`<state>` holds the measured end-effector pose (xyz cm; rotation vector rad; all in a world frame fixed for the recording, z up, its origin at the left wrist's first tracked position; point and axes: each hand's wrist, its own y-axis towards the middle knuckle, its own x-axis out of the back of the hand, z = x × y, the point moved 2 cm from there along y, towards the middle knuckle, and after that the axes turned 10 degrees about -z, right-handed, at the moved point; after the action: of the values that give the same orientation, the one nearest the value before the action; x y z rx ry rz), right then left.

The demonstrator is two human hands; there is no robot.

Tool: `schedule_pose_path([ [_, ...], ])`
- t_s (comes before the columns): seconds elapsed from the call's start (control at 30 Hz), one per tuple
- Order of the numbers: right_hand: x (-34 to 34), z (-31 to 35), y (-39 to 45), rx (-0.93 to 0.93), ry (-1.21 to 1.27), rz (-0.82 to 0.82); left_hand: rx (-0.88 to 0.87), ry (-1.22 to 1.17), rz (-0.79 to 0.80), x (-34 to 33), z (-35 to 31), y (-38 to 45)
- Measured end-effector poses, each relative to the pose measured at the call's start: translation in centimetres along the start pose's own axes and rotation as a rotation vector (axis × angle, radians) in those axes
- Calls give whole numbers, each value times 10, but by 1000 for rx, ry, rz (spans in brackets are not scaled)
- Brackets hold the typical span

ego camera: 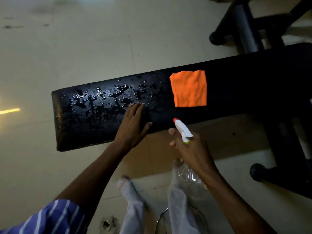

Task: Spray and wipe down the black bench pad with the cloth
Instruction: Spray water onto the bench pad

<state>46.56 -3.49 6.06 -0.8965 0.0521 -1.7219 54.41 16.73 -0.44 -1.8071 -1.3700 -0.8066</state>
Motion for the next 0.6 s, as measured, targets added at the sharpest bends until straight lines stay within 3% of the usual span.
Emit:
schedule_pose_path([
  [0.23, 72, -16, 30, 35, 79, -85, 88, -147, -72, -29, -84, 50],
  [0.4, 120, -13, 68, 117, 213, -205, 342, -269, -52, -52, -131, 96],
  [0.6, 147, 9, 126, 329, 267, -301, 668, -304, -152, -68, -156, 119],
])
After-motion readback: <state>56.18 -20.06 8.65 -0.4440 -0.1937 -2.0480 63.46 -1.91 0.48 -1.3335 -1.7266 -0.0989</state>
